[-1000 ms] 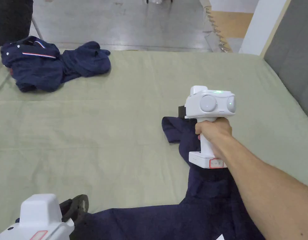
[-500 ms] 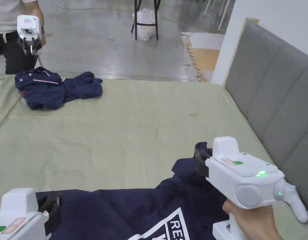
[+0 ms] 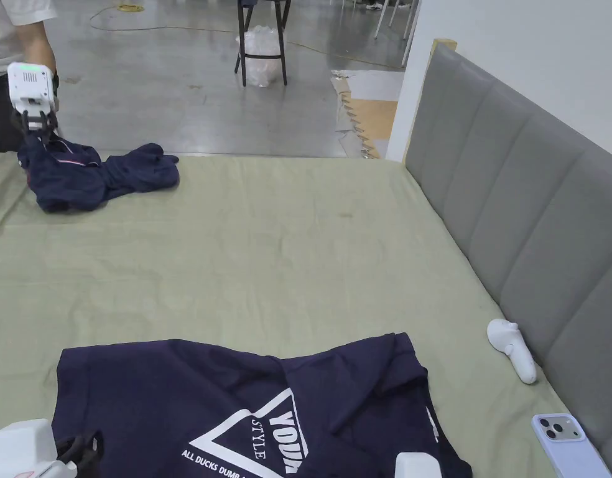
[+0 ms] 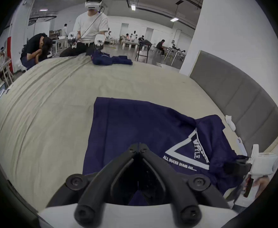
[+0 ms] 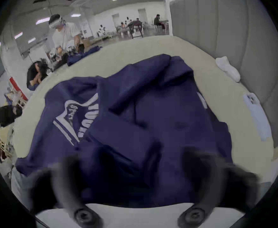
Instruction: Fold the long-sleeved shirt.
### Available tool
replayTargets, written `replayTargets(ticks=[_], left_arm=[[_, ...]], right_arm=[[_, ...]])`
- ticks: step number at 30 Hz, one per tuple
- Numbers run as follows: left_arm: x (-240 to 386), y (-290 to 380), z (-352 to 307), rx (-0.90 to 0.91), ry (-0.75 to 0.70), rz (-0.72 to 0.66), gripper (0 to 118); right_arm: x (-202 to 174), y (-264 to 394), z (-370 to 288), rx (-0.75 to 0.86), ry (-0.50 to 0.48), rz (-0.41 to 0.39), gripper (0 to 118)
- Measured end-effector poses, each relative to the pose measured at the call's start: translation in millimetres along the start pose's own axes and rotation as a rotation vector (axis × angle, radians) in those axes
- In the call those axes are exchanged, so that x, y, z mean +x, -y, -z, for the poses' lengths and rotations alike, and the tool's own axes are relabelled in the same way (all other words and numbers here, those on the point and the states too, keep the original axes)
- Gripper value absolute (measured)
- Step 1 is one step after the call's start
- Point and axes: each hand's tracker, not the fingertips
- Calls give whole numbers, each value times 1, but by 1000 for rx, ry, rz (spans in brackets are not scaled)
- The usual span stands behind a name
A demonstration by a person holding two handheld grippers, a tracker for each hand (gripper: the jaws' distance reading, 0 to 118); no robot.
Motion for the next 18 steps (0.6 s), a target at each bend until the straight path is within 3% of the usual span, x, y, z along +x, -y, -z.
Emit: replayTargets(ticks=[1,4,7,8,9,10,12,14,16,17,18], left_arm=[[-1,-1,0,4,0,0,4],[1,-8,-3,28,8,-8,4],[3,-20,-6,73,8,-15,4],[3,-25,-5,79,10,-13,4],[3,-29,-1,87,4,-10,4],[3,-33,2,87,-1,-7,4],[1,-43,11,88,-4,-6,4],[0,-51,20,85,-10,4,4],[-2,-59,30,81,-20,10,4],[0,-62,35,74,-22,10,4],[-1,-65,40,72,-26,10,4]], right_arm=[[2,-5,-11,67,-50,-24,118],[9,-26,-39,152,-18,-68,118],[20,-51,-43,196,-4,-55,114],[27,-60,-40,202,-43,-38,81],[33,-70,-34,208,-69,-35,30],[37,-79,-26,206,-60,-41,0],[45,-100,-7,224,32,-86,0],[59,-125,13,175,-52,-67,4],[71,-152,36,148,-43,-55,8],[77,-167,50,131,-26,-39,14],[83,-181,65,95,-22,-27,48]])
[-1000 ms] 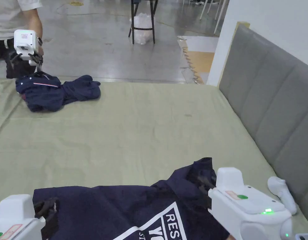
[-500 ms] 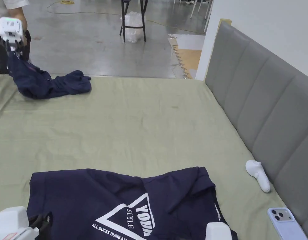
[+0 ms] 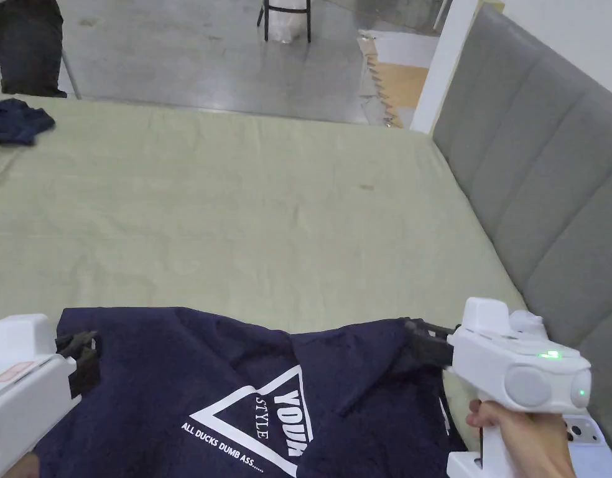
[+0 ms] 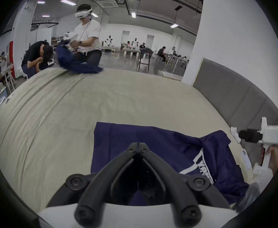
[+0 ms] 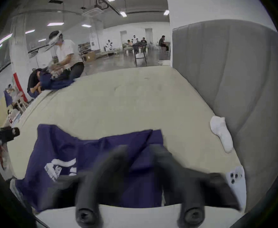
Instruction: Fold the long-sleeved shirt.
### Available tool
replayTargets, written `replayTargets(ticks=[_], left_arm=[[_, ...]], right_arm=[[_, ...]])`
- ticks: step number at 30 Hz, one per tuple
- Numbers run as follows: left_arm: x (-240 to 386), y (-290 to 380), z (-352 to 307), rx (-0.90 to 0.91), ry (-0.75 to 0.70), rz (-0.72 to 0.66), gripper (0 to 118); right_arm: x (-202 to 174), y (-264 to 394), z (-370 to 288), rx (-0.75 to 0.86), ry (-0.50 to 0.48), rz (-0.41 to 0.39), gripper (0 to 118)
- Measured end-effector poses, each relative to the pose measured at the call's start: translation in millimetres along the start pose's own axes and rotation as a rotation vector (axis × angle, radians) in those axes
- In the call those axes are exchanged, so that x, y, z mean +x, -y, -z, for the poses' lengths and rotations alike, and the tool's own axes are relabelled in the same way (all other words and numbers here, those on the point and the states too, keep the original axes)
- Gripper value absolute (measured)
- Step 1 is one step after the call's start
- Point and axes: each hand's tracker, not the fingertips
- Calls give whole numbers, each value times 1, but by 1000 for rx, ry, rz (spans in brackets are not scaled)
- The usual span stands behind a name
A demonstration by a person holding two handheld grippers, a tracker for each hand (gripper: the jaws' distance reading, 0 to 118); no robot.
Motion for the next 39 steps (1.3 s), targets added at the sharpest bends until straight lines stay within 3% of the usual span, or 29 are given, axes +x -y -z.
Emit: replayTargets(ticks=[1,2,4,8,9,10,11,12,13,14,15,16,17,18,19,20,23,25,29,31,33,39], left_arm=[[-1,-2,5,-4,-2,-1,4],[-2,-4,10,-12,-1,-2,4],[-3,-6,18,-22,-7,-12,4],[-8,-5,35,-53,-8,-23,4],[-10,-4,39,-71,-3,-28,4],[-13,-3,41,-77,-5,-34,4],[-18,-2,45,-87,-1,-43,4],[-23,-2,47,-95,0,-49,4],[-27,-2,49,-104,-5,-50,4],[-34,-3,52,-111,-6,-51,7],[-43,-7,56,-120,-4,-52,17],[-50,-11,60,-131,-4,-51,32],[-60,-19,66,-150,-6,-57,64],[-68,-27,75,-187,-7,-57,88],[-78,-33,84,-215,-18,-50,106],[-87,-42,95,-228,-28,-66,110],[-102,-67,125,-252,-35,-78,110],[-104,-74,149,-359,-37,-92,107],[-108,-68,179,-415,77,-176,76],[-104,-56,180,-434,78,-203,13],[-92,-53,167,-367,34,-110,8],[-96,-71,90,-181,98,-117,8]], right_arm=[[4,-9,15,-41,-5,4,88],[16,-19,29,-28,-25,15,118],[25,-31,57,-94,-11,7,116],[31,-35,109,-315,-38,98,115],[29,-33,115,-384,-65,125,107],[27,-30,117,-454,-127,152,82],[26,-25,123,-496,-194,182,29],[22,-23,118,-435,-155,116,20],[19,-23,114,-401,-147,69,16],[17,-23,111,-415,-161,98,14],[18,-22,107,-409,-161,95,14],[20,-22,104,-398,-165,102,13],[21,-19,100,-384,-182,114,13],[25,-23,106,-399,-187,115,13],[24,-23,105,-392,-187,111,13],[23,-22,103,-381,-189,106,13],[18,-20,105,-364,-176,80,13],[19,-21,106,-362,-172,80,13],[20,-23,111,-361,-169,93,13],[19,-21,107,-353,-164,94,13],[19,-23,97,-319,-162,97,13],[17,-33,34,-117,-219,56,11]])
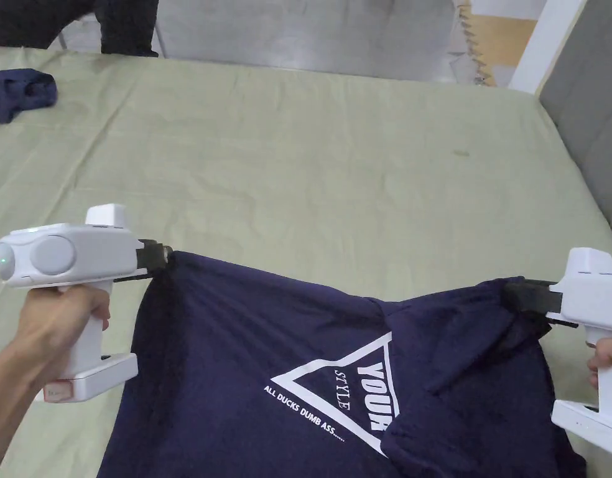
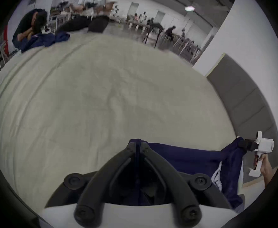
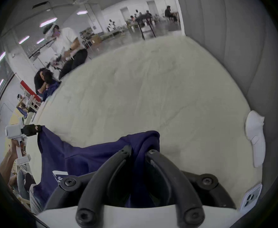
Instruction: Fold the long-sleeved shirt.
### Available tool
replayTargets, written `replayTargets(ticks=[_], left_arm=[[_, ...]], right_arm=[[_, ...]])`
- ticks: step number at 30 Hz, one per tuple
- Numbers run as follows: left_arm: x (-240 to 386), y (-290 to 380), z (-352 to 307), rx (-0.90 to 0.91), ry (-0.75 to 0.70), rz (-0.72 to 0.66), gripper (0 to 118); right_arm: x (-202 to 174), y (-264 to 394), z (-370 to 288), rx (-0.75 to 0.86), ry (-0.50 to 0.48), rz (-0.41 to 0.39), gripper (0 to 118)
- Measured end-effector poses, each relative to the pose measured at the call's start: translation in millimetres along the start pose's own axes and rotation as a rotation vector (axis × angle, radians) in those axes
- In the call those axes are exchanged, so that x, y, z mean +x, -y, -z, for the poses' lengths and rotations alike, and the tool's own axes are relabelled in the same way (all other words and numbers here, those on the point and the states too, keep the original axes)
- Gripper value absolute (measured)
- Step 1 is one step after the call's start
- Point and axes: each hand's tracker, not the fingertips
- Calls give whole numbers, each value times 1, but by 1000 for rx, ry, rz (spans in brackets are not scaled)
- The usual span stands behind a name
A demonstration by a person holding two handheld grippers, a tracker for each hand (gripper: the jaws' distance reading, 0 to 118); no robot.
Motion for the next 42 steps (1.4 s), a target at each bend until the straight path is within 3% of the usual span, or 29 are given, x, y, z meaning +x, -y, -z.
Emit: replayTargets(ticks=[3,8,11,13,16,19,21,23,24,27,29,30,31,32,33,34,35,38,41,42], left_arm=[[11,12,-49,74,10,76,8],[12,54,-123,114,52,84,8],[7,92,-165,115,78,109,8],[3,120,-185,88,89,108,8],[-1,162,-197,-31,75,135,8],[-6,203,-186,-198,-18,171,8],[-10,222,-172,-289,-23,176,8],[-13,234,-161,-375,-86,180,8],[-19,237,-155,-376,-82,234,8],[-18,235,-148,-391,-104,206,8],[-14,235,-149,-379,-114,221,9],[-14,235,-150,-375,-125,225,19],[-14,235,-151,-373,-134,226,43],[-10,236,-157,-340,-186,237,86],[-8,235,-162,-319,-184,251,107],[-6,229,-172,-268,-160,236,111],[0,220,-185,-180,-164,206,110],[25,193,-210,21,-159,161,110],[67,168,-216,215,-202,188,108],[82,160,-215,275,-200,199,103]], right_arm=[[-14,9,-39,100,-13,-52,11],[-33,46,-108,235,-29,-131,11],[-38,81,-148,259,-34,-196,11],[-35,106,-168,242,-53,-189,11],[-34,148,-184,138,-45,-187,11],[-36,185,-173,-44,39,-230,11],[-31,205,-155,-164,104,-202,11],[-14,218,-135,-285,108,-181,11],[-13,222,-127,-306,135,-164,11],[-17,225,-111,-330,172,-231,11],[-19,218,-107,-338,167,-217,12],[-21,217,-110,-337,168,-224,15],[-23,216,-114,-318,188,-247,32],[-24,212,-119,-284,238,-272,69],[-24,206,-126,-265,274,-280,99],[-27,199,-137,-227,289,-279,115],[-36,196,-157,-145,269,-263,118],[-55,170,-189,99,234,-168,118],[-90,153,-200,338,294,-234,118],[-103,149,-197,412,306,-263,115]])
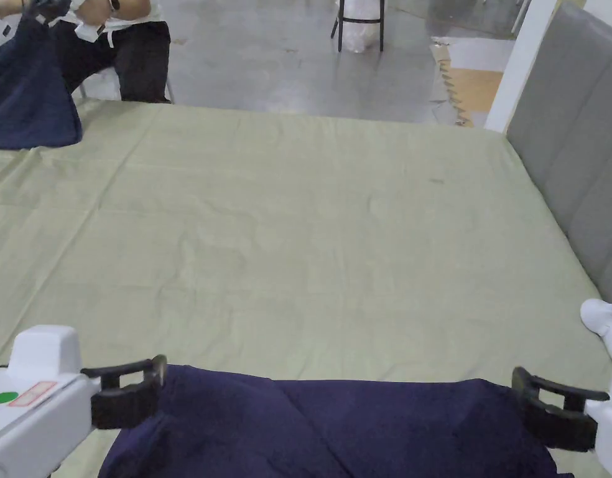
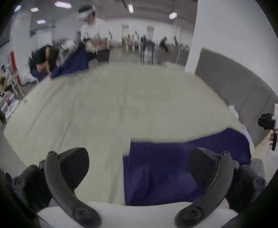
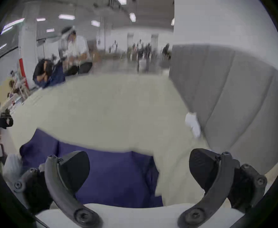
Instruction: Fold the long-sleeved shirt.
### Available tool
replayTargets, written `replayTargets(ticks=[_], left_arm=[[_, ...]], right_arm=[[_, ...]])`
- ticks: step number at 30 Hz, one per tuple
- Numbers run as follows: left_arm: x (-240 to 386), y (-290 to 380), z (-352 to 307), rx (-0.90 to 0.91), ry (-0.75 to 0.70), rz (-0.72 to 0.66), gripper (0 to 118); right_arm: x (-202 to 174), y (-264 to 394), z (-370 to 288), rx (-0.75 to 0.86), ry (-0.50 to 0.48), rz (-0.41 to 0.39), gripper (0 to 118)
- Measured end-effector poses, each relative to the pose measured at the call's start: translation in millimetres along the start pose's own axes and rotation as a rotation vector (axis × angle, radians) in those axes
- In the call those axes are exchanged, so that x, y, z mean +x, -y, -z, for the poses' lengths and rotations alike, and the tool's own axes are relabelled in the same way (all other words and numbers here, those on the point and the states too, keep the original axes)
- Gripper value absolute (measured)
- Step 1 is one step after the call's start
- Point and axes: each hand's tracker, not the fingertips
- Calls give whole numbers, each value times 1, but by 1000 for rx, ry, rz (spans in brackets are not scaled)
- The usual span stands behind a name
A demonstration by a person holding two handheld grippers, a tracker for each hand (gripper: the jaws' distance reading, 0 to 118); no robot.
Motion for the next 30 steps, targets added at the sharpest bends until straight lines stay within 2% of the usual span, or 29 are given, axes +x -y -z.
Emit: replayTargets(ticks=[1,3,4,5,7,9,11,15,16,17,18,19,20,21,22,23,26,30], left_arm=[[10,-7,0,61,22,-1,89],[36,-21,5,175,27,14,30],[45,-27,8,202,13,27,9],[53,-32,13,240,4,37,4],[61,-40,16,272,2,48,4],[61,-48,18,266,27,22,4],[59,-52,18,267,25,27,4],[36,-55,17,240,51,-14,4],[26,-56,18,204,87,-26,4],[15,-55,20,146,122,-36,10],[3,-52,23,102,160,-73,26],[-11,-48,26,68,207,-97,53],[-28,-42,31,20,268,-134,96],[-42,-34,37,-62,328,-180,111],[-57,-28,32,-62,383,-209,107],[-72,-18,34,-111,397,-266,109],[-95,21,62,-323,423,-298,111],[-133,82,104,-611,572,-554,111]], right_arm=[[-10,-6,1,62,-2,-11,104],[-28,-21,4,171,23,-8,46],[-34,-25,7,216,40,-3,17],[-40,-29,9,257,53,7,0],[-48,-39,9,321,98,11,0],[-53,-48,10,318,55,-5,0],[-58,-54,8,338,81,-25,0],[-57,-58,8,344,42,-6,0],[-58,-58,7,344,39,-9,0],[-58,-59,8,344,28,-16,0],[-58,-59,6,347,15,-22,0],[-59,-58,4,351,8,-26,0],[-60,-57,2,355,-5,-38,0],[-62,-57,2,356,-8,-48,0],[-64,-56,1,355,-8,-54,0],[-65,-55,0,355,-14,-64,0],[-72,-52,1,345,-30,-94,0],[-80,-45,4,320,-83,-106,0]])
